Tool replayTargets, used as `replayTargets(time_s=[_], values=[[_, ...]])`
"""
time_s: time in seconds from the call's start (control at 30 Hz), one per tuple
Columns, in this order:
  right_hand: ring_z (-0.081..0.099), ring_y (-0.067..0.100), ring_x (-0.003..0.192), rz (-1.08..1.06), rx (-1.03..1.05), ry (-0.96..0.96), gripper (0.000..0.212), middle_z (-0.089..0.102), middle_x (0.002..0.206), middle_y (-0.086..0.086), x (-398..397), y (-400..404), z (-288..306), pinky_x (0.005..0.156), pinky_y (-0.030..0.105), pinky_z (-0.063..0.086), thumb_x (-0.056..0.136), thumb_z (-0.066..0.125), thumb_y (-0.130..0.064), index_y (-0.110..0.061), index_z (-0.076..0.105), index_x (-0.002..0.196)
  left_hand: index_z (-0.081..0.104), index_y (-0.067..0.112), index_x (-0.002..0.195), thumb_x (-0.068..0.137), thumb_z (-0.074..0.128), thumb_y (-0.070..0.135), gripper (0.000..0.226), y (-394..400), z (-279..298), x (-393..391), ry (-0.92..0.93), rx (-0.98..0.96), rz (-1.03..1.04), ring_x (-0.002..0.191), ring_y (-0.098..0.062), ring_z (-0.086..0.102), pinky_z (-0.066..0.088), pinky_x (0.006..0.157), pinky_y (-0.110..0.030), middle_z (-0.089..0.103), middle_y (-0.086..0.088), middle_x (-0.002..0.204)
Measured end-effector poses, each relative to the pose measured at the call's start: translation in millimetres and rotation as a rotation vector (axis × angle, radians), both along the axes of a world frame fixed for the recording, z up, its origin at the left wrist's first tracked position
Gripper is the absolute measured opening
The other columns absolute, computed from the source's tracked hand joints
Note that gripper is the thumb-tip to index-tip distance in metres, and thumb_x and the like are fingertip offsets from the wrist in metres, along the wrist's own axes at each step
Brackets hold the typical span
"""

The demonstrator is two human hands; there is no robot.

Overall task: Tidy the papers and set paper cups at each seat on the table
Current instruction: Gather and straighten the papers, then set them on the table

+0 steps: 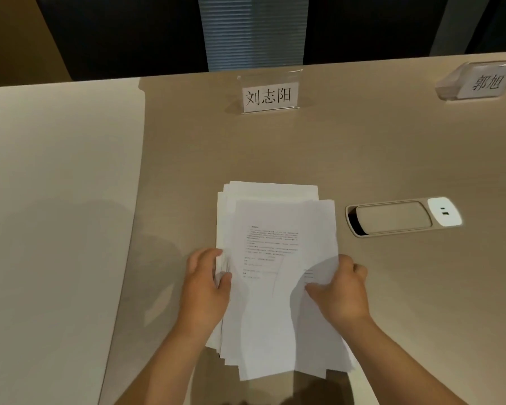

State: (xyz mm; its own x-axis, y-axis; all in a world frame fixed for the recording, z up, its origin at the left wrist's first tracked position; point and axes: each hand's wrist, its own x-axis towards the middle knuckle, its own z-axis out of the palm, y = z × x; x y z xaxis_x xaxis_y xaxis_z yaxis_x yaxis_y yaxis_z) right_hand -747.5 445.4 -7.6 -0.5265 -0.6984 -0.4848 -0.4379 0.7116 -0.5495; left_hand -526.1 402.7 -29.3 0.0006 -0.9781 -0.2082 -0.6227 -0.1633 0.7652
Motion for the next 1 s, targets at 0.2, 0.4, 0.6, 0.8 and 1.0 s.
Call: replayTargets(time_s=[0.2,0.4,0.6,0.8,1.0], values=[[0.055,0.031,0.110,-0.013,0.023,-0.046,0.064,0.062,0.113,0.005,7.2,-20.0,-1.6,0.091,0.043,0.053,0.062,0.074,-0.040,-0.020,0.053,0.119,0.048,0.022,0.136,0.086,0.068,0.012,0.054,-3.8,6.5,-10.4,0.027,0.161,0.075,0.111,-0.017,0.058,0.053,0.096,-0.038,0.051,0.008,0.127],[0.073,0.027,0.077,-0.153,-0.012,-0.277,0.030,0.075,0.085,0.006,-0.2,-28.0,-1.8,0.070,0.043,0.063,0.061,0.069,-0.024,-0.015,0.068,0.090,0.051,0.017,0.136,0.083,0.070,0.002,0.058,6.8,-1.0,-7.2,-0.077,0.084,0.027,0.115,-0.017,0.056,0.049,0.100,-0.032,0.052,0.003,0.133],[0.059,0.031,0.097,-0.109,0.054,-0.166,0.029,0.050,0.112,0.007,0.9,-27.6,0.1,0.075,0.038,0.058,0.070,0.067,-0.015,-0.016,0.060,0.098,0.051,0.017,0.137,0.083,0.069,-0.001,0.060,9.3,-5.5,-5.9,-0.088,0.064,0.028,0.106,-0.015,0.055,0.048,0.093,-0.027,0.054,0.004,0.131],[0.067,0.025,0.085,-0.151,-0.106,-0.411,0.047,0.064,0.100,0.005,4.8,-25.3,5.7,0.065,0.034,0.057,0.075,0.070,-0.003,-0.018,0.044,0.112,0.048,0.018,0.139,0.084,0.065,-0.004,0.061,13.1,-4.9,-8.7,-0.079,0.063,0.028,0.117,-0.017,0.056,0.051,0.096,-0.028,0.052,0.004,0.137],[0.072,0.018,0.090,-0.031,-0.174,-0.411,0.041,0.074,0.100,-0.002,2.0,-9.9,6.8,0.080,0.037,0.060,0.079,0.065,0.002,-0.022,0.064,0.113,0.052,0.032,0.128,0.086,0.066,0.002,0.054,14.5,5.3,-6.8,0.111,0.165,0.103,0.099,-0.010,0.062,0.052,0.078,-0.023,0.061,0.007,0.124]])
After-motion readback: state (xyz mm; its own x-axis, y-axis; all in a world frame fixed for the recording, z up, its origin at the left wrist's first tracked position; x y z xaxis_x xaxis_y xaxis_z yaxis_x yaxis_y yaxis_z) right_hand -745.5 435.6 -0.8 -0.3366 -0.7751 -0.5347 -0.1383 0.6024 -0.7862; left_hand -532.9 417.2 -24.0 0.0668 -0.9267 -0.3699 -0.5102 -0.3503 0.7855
